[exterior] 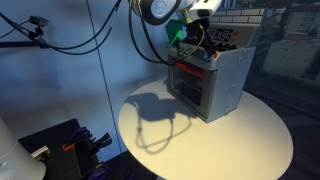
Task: Turn the last knob on the stove anti-clockwise
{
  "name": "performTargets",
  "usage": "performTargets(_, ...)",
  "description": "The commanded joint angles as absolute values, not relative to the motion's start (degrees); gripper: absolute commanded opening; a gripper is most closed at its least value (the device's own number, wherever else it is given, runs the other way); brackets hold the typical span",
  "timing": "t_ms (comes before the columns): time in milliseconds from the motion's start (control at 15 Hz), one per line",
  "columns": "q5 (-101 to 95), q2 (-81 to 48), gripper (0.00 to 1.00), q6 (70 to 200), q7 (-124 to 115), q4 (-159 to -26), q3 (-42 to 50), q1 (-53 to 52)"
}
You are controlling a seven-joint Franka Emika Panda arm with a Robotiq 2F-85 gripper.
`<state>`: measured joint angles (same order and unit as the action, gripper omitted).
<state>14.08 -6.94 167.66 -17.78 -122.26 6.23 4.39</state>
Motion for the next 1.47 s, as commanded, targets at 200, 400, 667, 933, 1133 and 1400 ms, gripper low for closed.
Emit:
performTargets(200,-2.03,-5.67,0.11,167.40,-25.31,-122.91,10.49,2.26)
performTargets(400,-9.13,-5.56,0.11,166.69,-28.90,-122.60,11.75,1.35)
performTargets(667,-14.23,-5.40,0.11,166.24,-31.65,-122.48,12.31,0.78)
performTargets(933,-15.55,-5.06,0.57,166.01,-32.22,-122.78,12.06,0.86)
performTargets(1133,-14.76,-3.81,0.71,164.89,-31.23,-123.54,11.89,1.03)
performTargets(1400,-13.86,-1.27,1.00,161.33,-30.12,-124.82,11.98,1.03)
